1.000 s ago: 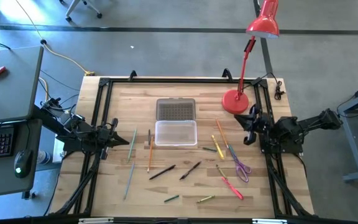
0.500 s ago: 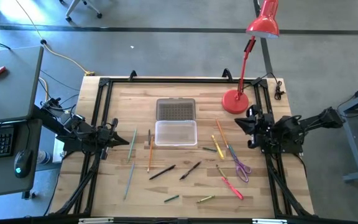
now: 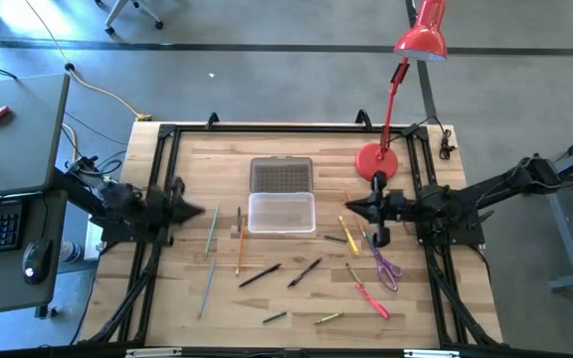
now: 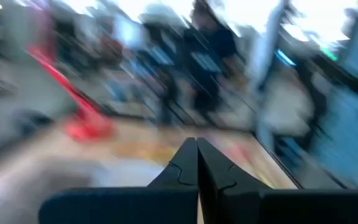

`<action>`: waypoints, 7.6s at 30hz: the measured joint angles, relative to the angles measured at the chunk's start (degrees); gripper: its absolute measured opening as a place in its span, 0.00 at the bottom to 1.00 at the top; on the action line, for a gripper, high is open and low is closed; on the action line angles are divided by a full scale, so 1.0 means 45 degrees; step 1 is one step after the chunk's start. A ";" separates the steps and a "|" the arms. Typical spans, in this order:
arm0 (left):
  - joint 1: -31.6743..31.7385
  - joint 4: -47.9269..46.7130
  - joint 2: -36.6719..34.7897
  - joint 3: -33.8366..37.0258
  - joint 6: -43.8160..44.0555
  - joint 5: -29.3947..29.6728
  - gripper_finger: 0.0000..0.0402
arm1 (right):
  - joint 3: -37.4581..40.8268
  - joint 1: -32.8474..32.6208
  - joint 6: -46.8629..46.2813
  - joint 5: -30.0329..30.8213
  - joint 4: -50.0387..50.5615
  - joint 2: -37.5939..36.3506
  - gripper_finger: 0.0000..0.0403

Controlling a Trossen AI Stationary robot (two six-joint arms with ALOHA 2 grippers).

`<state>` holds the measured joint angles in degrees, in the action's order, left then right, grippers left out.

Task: Pick & place school supplies into a supply box
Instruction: Put the top light blue pencil into the supply box

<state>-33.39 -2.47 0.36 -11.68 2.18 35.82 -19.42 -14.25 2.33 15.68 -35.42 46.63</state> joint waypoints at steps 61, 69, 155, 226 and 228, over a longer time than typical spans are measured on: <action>0.4668 -0.2469 0.9009 0.0767 1.4107 0.0147 0.33 | -0.1059 0.0008 0.9310 -0.2685 -0.2200 0.1949 0.00; 0.4673 -0.2473 1.1175 0.0767 1.5168 -0.0896 0.28 | -0.1059 0.0008 0.9494 -0.3542 -0.2123 0.1949 0.00; 0.3783 -0.8663 1.2224 -0.0636 1.7999 0.0225 0.28 | -0.1054 0.0003 0.8110 -0.3582 -0.1457 0.1944 0.00; 0.3245 -0.4554 1.5879 -0.0176 1.9213 0.2787 0.25 | -0.1054 0.0005 0.8586 -0.5032 -0.1612 0.1944 0.00; 0.3245 -0.4288 1.6148 -0.0141 1.9352 0.2847 0.25 | -0.1054 0.0008 0.8586 -0.5037 -0.1617 0.1944 0.00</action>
<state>-18.79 -21.77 73.03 -12.32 89.27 48.63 -24.16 -14.22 40.97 -6.98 -42.70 55.37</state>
